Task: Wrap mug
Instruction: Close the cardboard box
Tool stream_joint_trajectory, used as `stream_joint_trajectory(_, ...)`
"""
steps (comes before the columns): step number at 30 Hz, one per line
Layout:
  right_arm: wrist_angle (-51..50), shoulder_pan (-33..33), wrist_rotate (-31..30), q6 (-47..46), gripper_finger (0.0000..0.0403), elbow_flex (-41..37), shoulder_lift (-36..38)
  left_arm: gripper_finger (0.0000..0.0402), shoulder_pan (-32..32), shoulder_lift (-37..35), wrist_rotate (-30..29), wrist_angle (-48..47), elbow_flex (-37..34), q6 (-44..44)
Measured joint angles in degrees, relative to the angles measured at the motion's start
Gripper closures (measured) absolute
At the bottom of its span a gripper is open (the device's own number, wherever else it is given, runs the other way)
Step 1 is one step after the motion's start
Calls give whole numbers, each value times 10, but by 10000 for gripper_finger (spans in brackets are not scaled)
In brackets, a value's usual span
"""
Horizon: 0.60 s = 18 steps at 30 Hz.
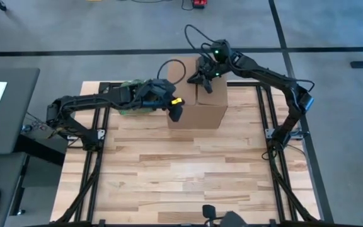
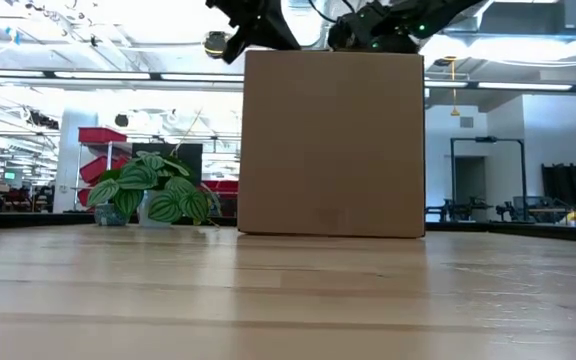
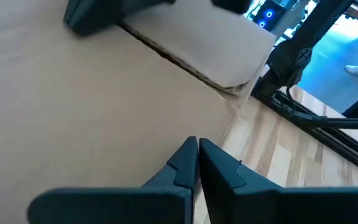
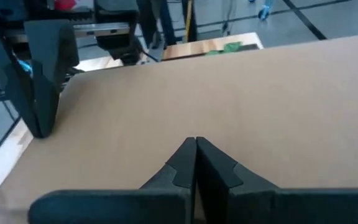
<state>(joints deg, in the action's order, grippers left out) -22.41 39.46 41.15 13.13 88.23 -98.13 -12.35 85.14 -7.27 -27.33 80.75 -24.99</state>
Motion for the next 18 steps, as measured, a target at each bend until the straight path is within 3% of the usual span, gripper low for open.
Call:
stream_joint_trajectory(7, -64, 19, 1, 28, 403, -2, 21, 402, -8, 0, 5, 1, 0, -4)
stream_joint_trajectory(14, 1, 15, 1, 43, 403, -70, 25, 402, -10, -2, 4, 24, -2, -4)
stream_joint_trajectory(18, 7, 16, -14, 43, 403, -83, 25, 402, -6, -14, 62, 40, -1, -3)
